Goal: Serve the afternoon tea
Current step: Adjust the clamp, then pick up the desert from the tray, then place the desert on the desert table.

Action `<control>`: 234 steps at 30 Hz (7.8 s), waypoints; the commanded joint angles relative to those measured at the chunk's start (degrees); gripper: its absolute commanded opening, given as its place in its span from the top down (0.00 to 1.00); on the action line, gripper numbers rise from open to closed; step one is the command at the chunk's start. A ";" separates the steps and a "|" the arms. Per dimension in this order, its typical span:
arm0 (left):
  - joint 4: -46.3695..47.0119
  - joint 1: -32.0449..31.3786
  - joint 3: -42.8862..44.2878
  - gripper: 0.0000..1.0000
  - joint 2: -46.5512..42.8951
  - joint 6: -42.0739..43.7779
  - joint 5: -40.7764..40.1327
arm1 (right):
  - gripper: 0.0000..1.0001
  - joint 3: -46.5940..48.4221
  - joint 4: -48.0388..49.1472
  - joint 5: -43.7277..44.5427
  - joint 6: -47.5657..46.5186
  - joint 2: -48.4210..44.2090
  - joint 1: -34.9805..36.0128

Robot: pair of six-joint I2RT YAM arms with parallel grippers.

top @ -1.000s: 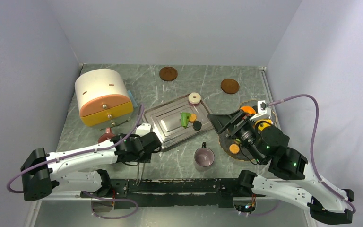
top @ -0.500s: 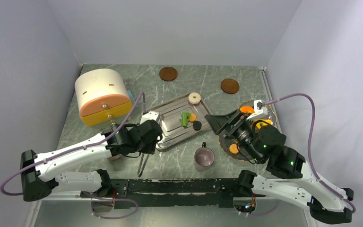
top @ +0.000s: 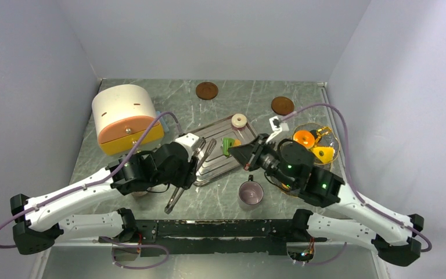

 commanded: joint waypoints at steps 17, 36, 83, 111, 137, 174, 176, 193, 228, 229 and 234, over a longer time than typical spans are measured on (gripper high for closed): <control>5.56 -0.22 1.63 0.51 0.50 4.95 5.66 | 1.00 -1.33 12.32 -8.21 -3.92 17.73 0.18; 4.49 -0.21 4.08 0.51 1.16 4.62 2.20 | 1.00 -6.57 10.82 -5.37 -5.26 16.33 0.18; 17.03 9.97 9.88 0.51 32.55 11.76 8.64 | 0.03 0.29 -5.03 12.92 -6.07 -12.73 0.18; 19.51 10.07 9.11 0.53 37.61 11.96 7.78 | 0.03 0.01 -4.05 12.81 -6.23 -12.60 0.18; 13.68 10.05 8.25 0.71 29.79 8.92 6.08 | 0.03 -0.59 -3.70 12.68 -6.32 -12.27 0.19; 11.12 9.87 19.05 0.95 27.68 7.11 9.76 | 0.03 0.61 -3.58 13.34 -7.03 -12.99 0.23; 12.33 9.73 19.99 0.95 28.48 7.17 10.91 | 0.03 1.08 -3.55 13.36 -7.19 -13.04 0.18; 24.03 2.02 25.96 0.95 38.09 2.61 17.14 | 0.03 3.28 -3.09 13.68 -8.24 -13.57 0.19; 37.71 -4.94 23.43 0.95 48.17 -0.98 19.05 | 0.03 5.10 -4.01 12.18 -7.32 -11.90 0.18; 37.98 -5.03 23.47 0.95 48.35 -1.00 18.98 | 0.03 4.93 -3.94 12.17 -7.18 -11.97 0.23; 39.19 -5.44 23.67 0.95 49.67 -1.09 19.40 | 0.03 4.46 -3.40 12.02 -7.16 -11.85 0.18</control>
